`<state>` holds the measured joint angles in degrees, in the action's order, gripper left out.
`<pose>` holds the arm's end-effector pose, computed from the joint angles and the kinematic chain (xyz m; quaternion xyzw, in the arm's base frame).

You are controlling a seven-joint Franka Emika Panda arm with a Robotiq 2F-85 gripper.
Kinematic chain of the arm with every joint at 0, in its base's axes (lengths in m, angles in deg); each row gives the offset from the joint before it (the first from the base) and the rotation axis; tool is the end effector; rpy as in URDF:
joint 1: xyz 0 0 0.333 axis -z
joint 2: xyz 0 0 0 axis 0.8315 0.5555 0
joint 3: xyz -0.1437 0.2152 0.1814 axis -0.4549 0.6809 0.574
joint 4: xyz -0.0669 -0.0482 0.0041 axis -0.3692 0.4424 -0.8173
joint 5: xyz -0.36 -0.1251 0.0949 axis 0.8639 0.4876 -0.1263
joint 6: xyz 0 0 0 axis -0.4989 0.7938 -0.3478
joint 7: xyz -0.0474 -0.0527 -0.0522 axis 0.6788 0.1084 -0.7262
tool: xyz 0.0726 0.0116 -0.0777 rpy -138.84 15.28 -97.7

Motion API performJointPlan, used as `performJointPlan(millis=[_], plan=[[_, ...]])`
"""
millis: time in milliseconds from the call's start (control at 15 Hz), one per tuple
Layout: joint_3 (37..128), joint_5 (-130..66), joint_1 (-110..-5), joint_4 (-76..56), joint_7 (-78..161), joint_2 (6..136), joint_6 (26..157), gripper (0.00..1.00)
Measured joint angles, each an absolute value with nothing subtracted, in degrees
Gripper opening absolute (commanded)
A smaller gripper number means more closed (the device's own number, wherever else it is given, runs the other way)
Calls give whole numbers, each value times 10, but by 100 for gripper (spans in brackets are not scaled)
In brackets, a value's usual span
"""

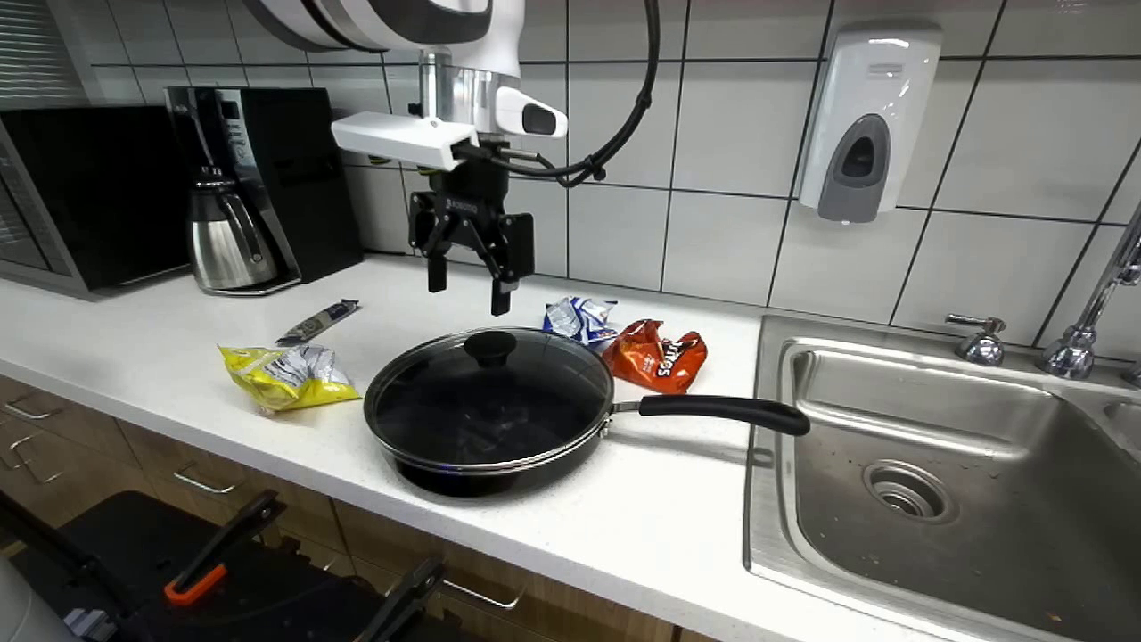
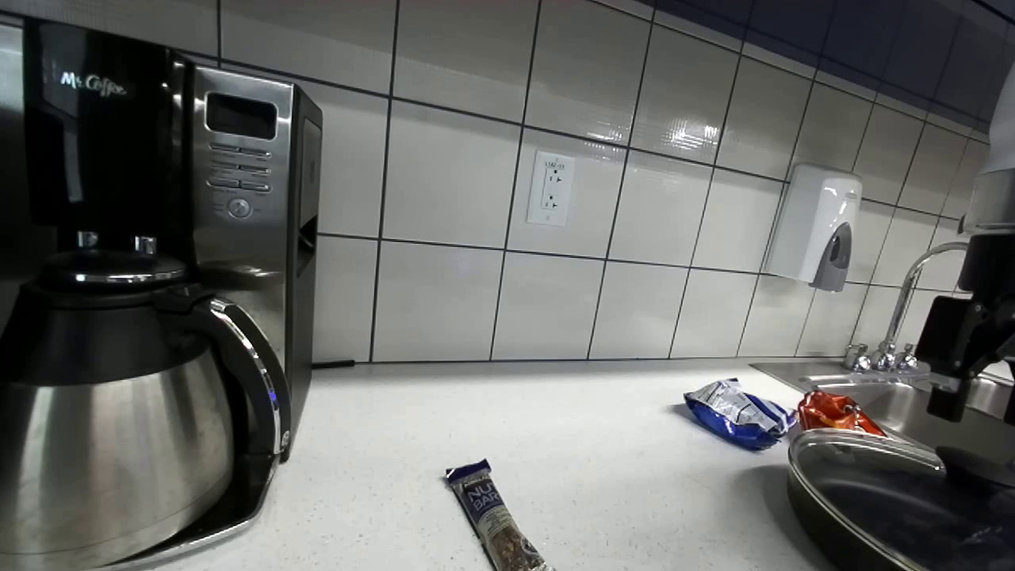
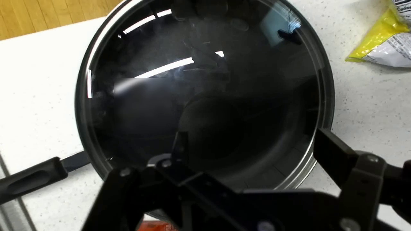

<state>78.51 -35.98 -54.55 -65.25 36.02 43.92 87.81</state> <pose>0.4158 -0.0691 0.3211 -0.9954 0.0795 0.0486 0.0243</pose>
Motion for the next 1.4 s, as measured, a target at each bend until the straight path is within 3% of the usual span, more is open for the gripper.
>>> performJointPlan(millis=[1400], plan=[[786, -328, -521, -694, 459, 484, 971, 100]])
